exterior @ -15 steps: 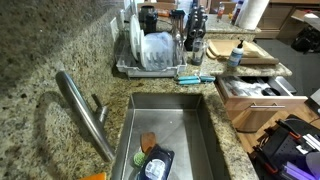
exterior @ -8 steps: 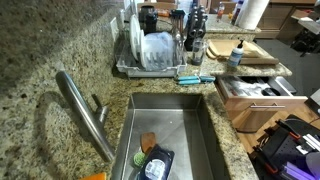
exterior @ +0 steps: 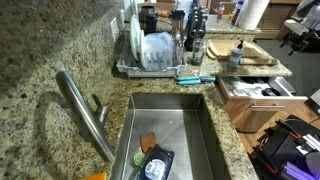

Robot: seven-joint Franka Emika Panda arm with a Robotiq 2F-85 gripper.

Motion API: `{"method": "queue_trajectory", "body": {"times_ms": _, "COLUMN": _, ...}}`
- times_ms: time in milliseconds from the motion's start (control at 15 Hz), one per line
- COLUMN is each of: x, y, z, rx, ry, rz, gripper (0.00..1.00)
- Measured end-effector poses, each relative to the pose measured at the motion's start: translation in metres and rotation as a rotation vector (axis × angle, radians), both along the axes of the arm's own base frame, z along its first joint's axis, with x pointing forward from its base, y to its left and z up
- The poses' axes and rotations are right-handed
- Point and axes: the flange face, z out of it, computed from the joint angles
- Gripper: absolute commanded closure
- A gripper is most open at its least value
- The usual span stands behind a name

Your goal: Put the paper roll in the open drawer

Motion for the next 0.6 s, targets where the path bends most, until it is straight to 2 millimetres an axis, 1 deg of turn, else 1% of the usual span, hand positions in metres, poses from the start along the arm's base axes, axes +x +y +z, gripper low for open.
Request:
{"method": "queue_trajectory", "body": {"times_ms": 200, "x": 0.002, "y": 0.001, "z": 0.000, "rx": 0.003, "ry": 0.001, "rz": 0.002, "gripper": 0.00}}
{"method": "queue_trajectory", "body": {"times_ms": 267, "x": 0.002, "y": 0.002, "z": -0.003, "rx": 0.020, "ry": 0.007, "rz": 0.012, "gripper": 0.00}}
{"method": "queue_trajectory", "body": {"times_ms": 333, "x": 0.002, "y": 0.002, "z": -0.009, "rx": 0.046, "ry": 0.014, "rz": 0.025, "gripper": 0.00}}
{"method": "queue_trajectory", "body": {"times_ms": 600, "x": 0.011, "y": -0.002, "z": -0.047, "rx": 0.119, "ry": 0.030, "rz": 0.075, "gripper": 0.00}}
